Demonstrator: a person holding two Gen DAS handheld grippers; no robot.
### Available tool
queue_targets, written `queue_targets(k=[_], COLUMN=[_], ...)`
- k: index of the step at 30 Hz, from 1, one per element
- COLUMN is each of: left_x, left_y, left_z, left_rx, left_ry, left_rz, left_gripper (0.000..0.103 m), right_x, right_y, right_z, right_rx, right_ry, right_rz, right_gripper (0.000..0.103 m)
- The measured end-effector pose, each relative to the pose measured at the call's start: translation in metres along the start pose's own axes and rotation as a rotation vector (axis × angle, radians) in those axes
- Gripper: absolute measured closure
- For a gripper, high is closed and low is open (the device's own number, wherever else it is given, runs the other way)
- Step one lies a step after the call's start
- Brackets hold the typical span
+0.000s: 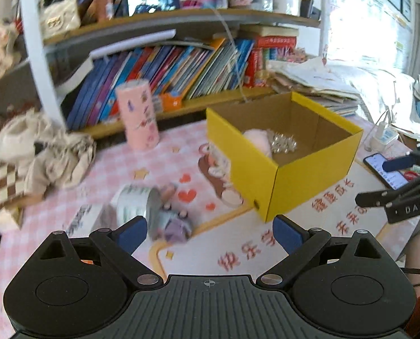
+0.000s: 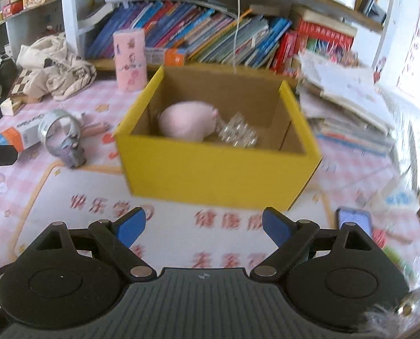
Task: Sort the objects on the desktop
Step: 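Lift both open grippers out of the yellow box and back over the desk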
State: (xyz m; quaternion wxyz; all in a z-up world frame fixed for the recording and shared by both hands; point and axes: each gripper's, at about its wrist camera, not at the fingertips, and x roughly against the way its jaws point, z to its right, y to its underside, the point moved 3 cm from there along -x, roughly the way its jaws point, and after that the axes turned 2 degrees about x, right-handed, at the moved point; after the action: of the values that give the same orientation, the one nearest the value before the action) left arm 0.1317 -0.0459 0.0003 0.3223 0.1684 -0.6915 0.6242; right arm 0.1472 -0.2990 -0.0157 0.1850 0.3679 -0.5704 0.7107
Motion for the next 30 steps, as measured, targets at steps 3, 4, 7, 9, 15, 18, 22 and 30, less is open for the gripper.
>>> queue_targets(k=[3,4,7,9,15,18,22,30], left_x=[0.001,0.002,0.005,0.007,0.015,0.020,0.025,0.031], left_y=[0.015,0.020,0.034,0.042,0.063,0.073,0.083,0.100], left_z=[-0.005,-0.007,-0.014,-0.021,-0.043,-0.051,-0.060,-0.081], left_rx=[0.017,0.023,0.035,0.048,0.107,0.129,0.149,0.235], left_ry=[0.001,0.001,-0.002,-0.010,-0.045,-0.057,-0.078,-0.150], left_rz=[-0.027,-0.036,-0.059,-0.072,-0.103,-0.112,-0.119,-0.112], left_gripper=[0.006,0.006,0.006,0.006,0.006,0.006,0.006,0.006], right_x=[-0.005,-0.007,-0.013,-0.018,-0.025,-0.028,-0.031,-0.034], right_y=[0.013,0.016,0.024,0.029,0.034,0.035,0.036,0.034], right_z=[-0.015,-0.020,-0.037,-0.048,-0.080,-0.095,-0.111,-0.132], right_rx=[-0.017,-0.017,-0.002,0.008,0.018,0.021,0.022,0.014], right_ry=[-0.012,-0.017,-0.031,-0.041,-0.077,-0.096,-0.117,-0.121], right_rz=[-0.039,-0.051,-0.088,-0.113,-0.137,-0.141,-0.147,-0.120], right_gripper=[0.013,0.013,0.013,0.013,0.013,0.013,0.013,0.013])
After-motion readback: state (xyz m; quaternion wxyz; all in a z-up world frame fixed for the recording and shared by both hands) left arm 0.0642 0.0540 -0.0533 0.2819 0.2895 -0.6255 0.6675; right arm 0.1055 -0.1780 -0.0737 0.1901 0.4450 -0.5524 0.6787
